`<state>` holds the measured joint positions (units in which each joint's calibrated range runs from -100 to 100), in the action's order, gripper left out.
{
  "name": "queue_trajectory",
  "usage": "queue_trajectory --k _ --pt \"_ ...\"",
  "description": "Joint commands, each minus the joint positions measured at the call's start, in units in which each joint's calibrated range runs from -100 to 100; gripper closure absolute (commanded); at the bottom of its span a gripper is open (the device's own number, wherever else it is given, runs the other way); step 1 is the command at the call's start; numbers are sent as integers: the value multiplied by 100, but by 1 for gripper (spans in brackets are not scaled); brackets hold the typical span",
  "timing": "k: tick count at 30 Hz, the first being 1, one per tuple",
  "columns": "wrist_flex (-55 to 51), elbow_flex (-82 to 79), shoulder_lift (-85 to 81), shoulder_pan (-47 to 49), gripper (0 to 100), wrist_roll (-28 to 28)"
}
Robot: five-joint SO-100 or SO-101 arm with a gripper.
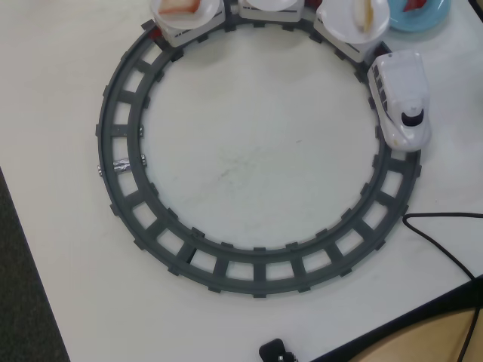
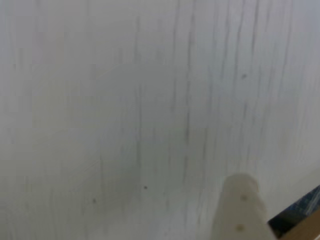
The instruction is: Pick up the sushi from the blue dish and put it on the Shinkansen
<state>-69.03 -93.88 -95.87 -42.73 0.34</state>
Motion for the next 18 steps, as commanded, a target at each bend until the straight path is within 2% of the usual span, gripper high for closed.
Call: queue_trajectory --k 1,13,18 --pt "181 797 832 -31 65 8" --pt "249 5914 6176 -630 65 13" --pt "232 7969 8331 -586 65 29"
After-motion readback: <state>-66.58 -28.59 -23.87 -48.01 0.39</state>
